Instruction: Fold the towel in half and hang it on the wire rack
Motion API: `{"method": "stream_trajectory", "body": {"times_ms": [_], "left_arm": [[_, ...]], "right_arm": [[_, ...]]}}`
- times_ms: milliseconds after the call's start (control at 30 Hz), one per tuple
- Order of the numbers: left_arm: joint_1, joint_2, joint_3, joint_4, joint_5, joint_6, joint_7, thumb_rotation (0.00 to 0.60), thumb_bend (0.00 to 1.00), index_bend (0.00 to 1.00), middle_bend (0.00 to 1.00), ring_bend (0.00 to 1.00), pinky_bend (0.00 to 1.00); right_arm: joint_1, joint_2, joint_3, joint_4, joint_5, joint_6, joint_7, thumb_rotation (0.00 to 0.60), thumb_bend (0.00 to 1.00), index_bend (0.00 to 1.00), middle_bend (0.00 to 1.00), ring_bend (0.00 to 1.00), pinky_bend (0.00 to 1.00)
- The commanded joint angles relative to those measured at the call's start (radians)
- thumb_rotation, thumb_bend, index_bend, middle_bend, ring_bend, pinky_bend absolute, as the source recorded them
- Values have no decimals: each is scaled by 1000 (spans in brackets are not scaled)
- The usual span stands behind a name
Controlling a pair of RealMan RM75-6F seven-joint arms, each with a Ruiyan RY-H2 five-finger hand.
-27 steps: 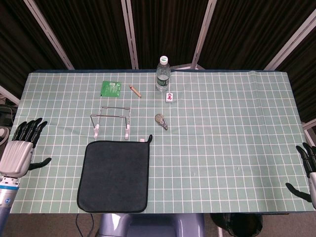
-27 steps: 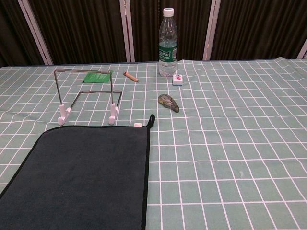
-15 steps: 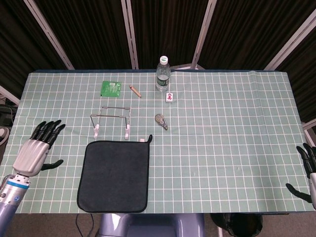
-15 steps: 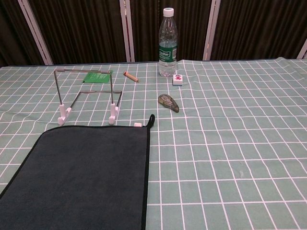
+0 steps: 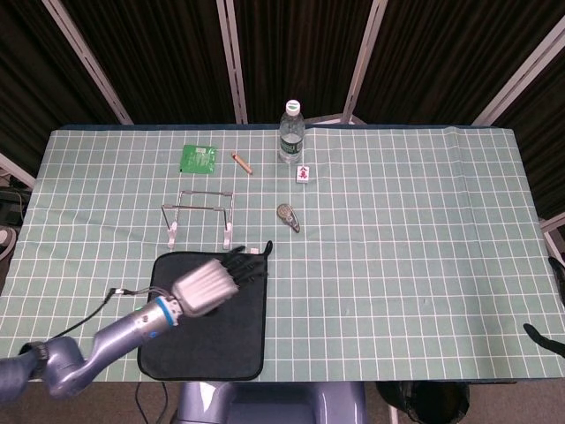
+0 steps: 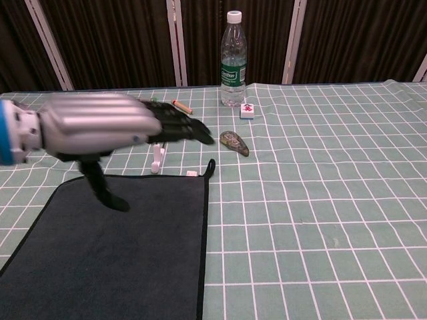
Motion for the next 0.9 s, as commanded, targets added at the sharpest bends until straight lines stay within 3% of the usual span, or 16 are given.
{"method": "stream_trajectory", "body": {"times_ms": [33,233,667,833,900], "left_arm": [[-87,-98,-10,73,-17,-81,26,600,284,170,0,0,0],[-125,-171,26,160,9,-93,-18,600,379,252,0,0,0],[-132,-219,98,254,46,-45,-89,600,388,283,0,0,0],[-126,-239,118,289,51,-25,-111,600,388,295,0,0,0],[-125,-249,124,303,55,-17,-119,600,388,298,0,0,0]], "right_arm": [[1,0,3,1,8,-4,-1,600,0,18,0,0,0],[5,-1,8,6,29,-23,2,600,0,18,0,0,0],[15,-3,9,15,46,-53,6,600,0,44,0,0,0],[16,-4,8,15,44,-57,6,600,0,174,0,0,0],[15,-4,8,15,43,-56,6,600,0,130,0,0,0]]}}
